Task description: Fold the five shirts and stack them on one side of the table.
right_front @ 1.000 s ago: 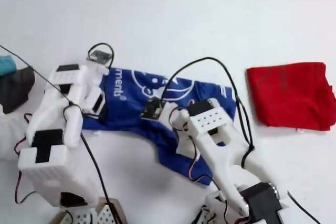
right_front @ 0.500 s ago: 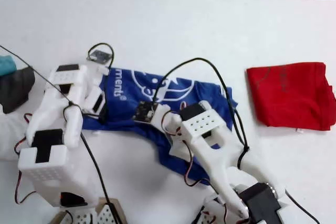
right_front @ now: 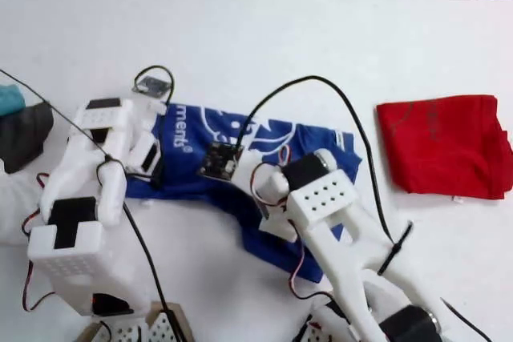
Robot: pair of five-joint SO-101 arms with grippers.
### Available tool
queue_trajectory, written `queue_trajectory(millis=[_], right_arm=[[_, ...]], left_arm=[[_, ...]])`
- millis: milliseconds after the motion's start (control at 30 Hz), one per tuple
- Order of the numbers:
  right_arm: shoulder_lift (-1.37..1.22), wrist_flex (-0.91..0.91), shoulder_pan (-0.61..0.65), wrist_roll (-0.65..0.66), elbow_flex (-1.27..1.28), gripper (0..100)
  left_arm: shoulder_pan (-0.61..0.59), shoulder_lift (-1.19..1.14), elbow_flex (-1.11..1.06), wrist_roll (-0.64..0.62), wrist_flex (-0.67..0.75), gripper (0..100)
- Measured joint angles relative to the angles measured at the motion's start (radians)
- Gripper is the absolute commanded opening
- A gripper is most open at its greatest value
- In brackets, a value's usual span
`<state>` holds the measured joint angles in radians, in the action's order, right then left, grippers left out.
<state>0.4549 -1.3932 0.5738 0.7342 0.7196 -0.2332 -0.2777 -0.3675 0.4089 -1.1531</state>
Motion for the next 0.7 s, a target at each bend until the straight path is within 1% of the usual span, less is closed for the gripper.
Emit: queue_trajectory(millis=[133,233,467,633,700], right_arm=[[0.006,0.005,0.000,0.000,0.005,2.2],[0.006,0.032,0.029,0.000,0.057,2.2],[0.012,0.124,0.163,-0.115,0.175,2.2],[0.012,0.163,0.138,-0.127,0.178,3.3],[0.012,0.164,0.107,-0.127,0.178,8.5]], left_arm=[[0.000,0.000,0.000,0.000,0.002,18],[0.000,0.000,0.000,0.000,0.002,18],[0.000,0.000,0.000,0.000,0.002,18],[0.000,0.000,0.000,0.000,0.002,18],[0.000,0.000,0.000,0.000,0.002,18]])
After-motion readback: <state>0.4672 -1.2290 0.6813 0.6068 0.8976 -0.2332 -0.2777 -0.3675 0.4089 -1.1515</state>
